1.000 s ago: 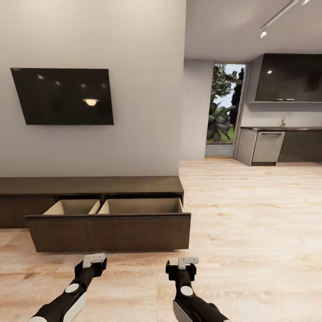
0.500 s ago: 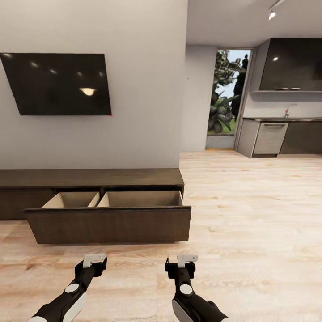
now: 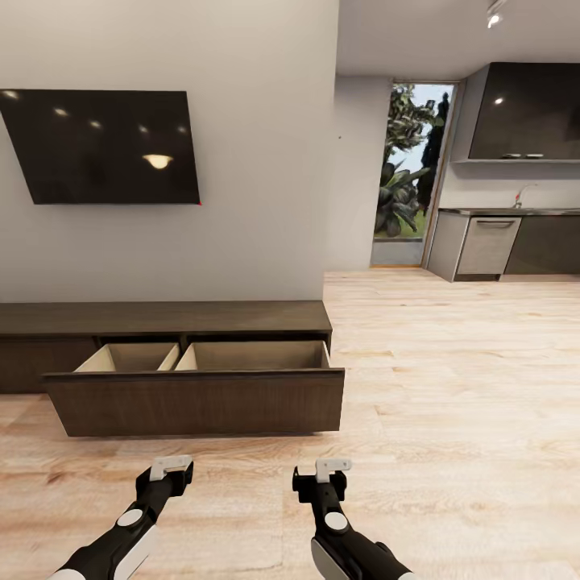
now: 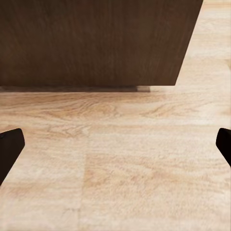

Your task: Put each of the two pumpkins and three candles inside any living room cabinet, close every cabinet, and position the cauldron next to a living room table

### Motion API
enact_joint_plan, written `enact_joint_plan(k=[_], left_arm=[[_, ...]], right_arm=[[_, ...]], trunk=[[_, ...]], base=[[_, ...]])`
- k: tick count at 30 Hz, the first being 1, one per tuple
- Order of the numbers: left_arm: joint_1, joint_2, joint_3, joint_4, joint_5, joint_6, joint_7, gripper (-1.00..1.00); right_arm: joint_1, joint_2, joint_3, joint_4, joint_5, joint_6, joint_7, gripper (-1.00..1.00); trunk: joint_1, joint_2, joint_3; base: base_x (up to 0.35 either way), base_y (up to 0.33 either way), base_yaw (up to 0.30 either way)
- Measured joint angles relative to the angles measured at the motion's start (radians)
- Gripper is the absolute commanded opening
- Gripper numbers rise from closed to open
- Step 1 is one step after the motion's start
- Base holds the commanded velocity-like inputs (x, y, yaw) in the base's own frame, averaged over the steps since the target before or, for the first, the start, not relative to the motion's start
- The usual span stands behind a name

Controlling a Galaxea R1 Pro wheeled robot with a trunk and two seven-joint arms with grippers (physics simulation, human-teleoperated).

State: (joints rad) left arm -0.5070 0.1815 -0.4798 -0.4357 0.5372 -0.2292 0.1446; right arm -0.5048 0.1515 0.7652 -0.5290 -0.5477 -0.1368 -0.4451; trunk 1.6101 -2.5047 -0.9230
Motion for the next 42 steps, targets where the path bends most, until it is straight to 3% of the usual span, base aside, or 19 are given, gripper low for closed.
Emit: enact_joint_plan(k=[30,42], left_arm=[[0.000,0.000,-0.001,0.009,-0.002,0.001,-0.007,1.00],[0.000,0.000,0.000,0.004,0.000,0.001,-0.007,1.00]], right_arm=[[0.001,-0.003,-0.001,0.004,-0.006,-0.003,0.006,1.00],[0.001,-0.003,-0.001,0.007,-0.006,-0.003,0.006,1.00]], trunk=[[-0.001,0.000,0.000],[0.001,0.000,-0.008]], base=[[0.250,0.134,0.000],[0.051,0.026,0.000]])
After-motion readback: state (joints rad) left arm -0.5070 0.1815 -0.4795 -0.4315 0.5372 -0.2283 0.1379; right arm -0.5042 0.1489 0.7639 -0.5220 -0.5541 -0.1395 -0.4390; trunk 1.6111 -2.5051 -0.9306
